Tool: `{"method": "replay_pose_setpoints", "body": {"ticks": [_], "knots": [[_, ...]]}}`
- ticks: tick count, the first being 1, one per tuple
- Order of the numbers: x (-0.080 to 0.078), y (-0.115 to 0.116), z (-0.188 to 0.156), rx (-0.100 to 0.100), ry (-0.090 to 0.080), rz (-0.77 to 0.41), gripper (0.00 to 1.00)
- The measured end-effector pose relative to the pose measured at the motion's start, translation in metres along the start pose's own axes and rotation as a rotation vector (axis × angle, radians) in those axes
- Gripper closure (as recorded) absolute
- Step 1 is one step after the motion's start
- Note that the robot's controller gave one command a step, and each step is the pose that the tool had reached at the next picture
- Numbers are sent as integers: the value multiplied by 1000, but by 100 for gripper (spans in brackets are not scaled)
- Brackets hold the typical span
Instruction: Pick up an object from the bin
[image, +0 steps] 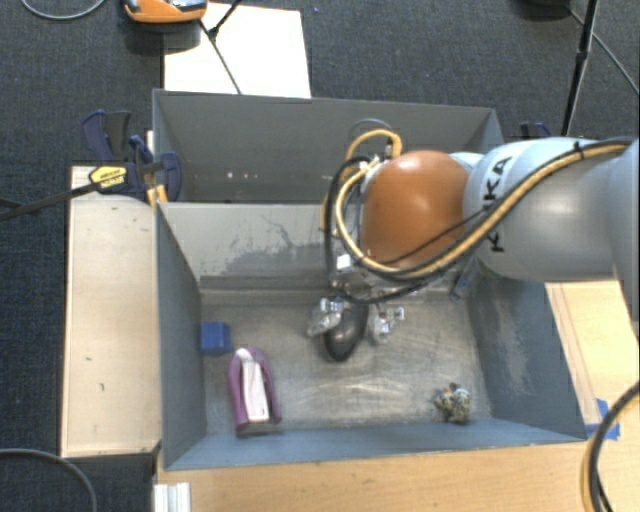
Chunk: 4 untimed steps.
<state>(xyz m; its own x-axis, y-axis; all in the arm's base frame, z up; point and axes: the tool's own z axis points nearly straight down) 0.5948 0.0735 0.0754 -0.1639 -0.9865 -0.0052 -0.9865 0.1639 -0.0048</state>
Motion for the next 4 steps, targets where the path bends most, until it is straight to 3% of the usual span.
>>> {"method": "replay_pose_setpoints", "body": {"ticks": [1,2,3,4], "knots": [[0,0,-1,1,0,2,100],[-1,-1,-9,0,-1,11,100],[-2,-3,-62,2,1,24,100],[-3,-4,-93,1,1,37,100]]}}
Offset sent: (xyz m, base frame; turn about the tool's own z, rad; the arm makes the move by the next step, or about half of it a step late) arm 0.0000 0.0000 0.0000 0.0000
